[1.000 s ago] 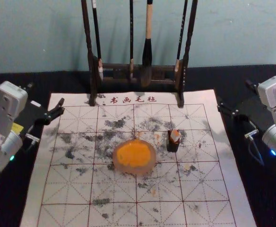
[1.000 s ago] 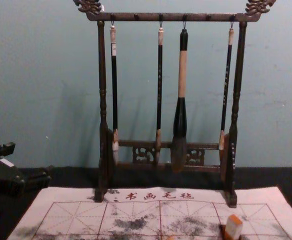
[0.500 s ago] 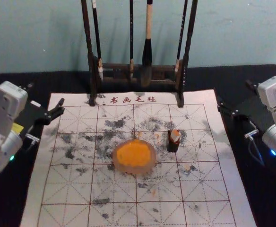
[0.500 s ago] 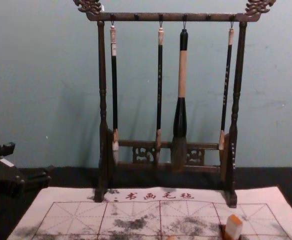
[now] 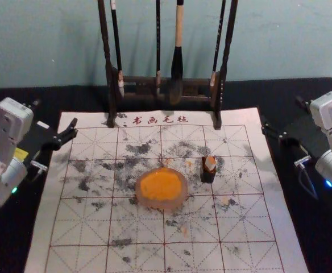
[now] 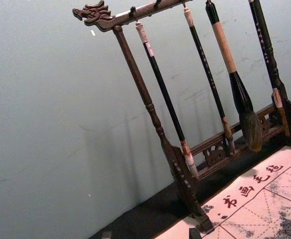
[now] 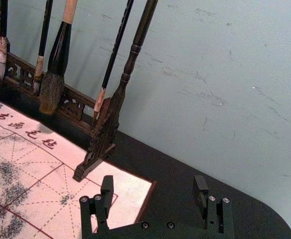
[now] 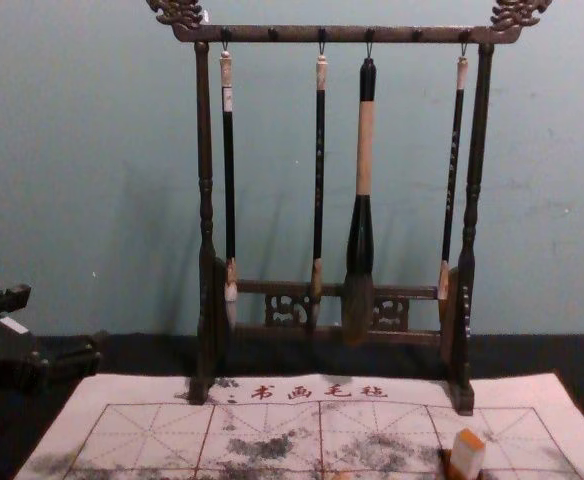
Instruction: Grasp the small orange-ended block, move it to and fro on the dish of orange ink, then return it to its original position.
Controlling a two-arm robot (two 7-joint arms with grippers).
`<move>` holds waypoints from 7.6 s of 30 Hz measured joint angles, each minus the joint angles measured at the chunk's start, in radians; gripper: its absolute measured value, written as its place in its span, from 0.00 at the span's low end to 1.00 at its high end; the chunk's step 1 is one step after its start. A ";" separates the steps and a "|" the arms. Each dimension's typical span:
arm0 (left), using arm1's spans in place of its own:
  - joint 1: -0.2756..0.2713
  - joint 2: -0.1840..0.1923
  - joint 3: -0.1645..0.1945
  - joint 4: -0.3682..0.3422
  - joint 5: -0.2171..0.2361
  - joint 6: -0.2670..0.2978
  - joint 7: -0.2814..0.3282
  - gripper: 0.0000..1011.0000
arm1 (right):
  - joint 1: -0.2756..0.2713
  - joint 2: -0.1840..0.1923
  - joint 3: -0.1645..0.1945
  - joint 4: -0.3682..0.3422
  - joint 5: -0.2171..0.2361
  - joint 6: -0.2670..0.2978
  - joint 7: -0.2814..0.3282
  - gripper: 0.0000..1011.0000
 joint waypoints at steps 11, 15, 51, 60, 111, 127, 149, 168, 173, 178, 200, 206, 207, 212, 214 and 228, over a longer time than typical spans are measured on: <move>0.000 0.000 0.000 0.000 0.000 0.000 0.000 0.99 | 0.000 0.000 0.000 0.000 0.000 0.000 0.000 0.99; 0.000 0.000 0.000 0.000 0.000 0.000 0.000 0.99 | 0.000 0.000 0.000 0.000 0.000 0.000 0.000 0.99; 0.000 0.000 0.000 0.000 0.000 0.000 0.000 0.99 | -0.169 0.053 -0.003 -0.257 0.155 0.217 0.314 0.99; 0.000 0.000 0.000 0.000 0.000 0.000 0.000 0.99 | -0.123 -0.011 -0.032 -0.221 0.097 0.208 0.325 0.99; 0.000 0.000 0.000 0.000 0.000 0.000 0.000 0.99 | -0.086 -0.108 -0.022 -0.140 0.018 0.224 0.314 0.56; 0.000 0.000 0.000 0.000 0.000 0.000 0.000 0.99 | -0.086 -0.108 -0.022 -0.140 0.019 0.224 0.314 0.11; 0.000 0.000 0.000 0.000 0.000 0.000 0.000 0.99 | -0.112 -0.101 0.105 -0.268 0.076 0.299 0.363 0.11; 0.000 0.000 0.000 0.000 0.000 0.000 0.000 0.99 | 0.104 -0.106 -0.001 -0.161 0.177 0.450 0.565 0.11; 0.000 0.000 0.000 0.000 0.000 0.000 0.000 0.99 | 0.163 -0.121 -0.073 -0.096 0.151 0.431 0.612 0.11; 0.000 0.000 0.000 0.000 0.000 0.000 0.000 0.99 | 0.196 -0.126 -0.122 -0.061 0.131 0.412 0.639 0.11; 0.000 0.000 0.000 0.000 0.000 0.000 0.000 0.99 | 0.295 -0.170 -0.231 0.078 0.066 0.375 0.672 0.11; 0.000 0.000 0.000 0.000 0.000 0.000 0.000 0.99 | 0.296 -0.172 -0.235 0.084 0.065 0.374 0.675 0.11; 0.000 0.000 0.000 0.000 0.000 0.000 0.000 0.99 | 0.296 -0.173 -0.235 0.085 0.065 0.374 0.675 0.11; 0.000 0.000 0.000 0.000 0.000 0.000 0.000 0.99 | 0.296 -0.172 -0.236 0.083 0.065 0.375 0.675 0.11; 0.000 0.000 0.000 0.000 0.000 0.000 0.000 0.99 | 0.296 -0.171 -0.237 0.081 0.065 0.376 0.676 0.11; 0.000 0.000 0.000 0.000 0.000 0.000 0.000 0.99 | 0.278 -0.145 -0.221 0.050 0.084 0.406 0.675 0.11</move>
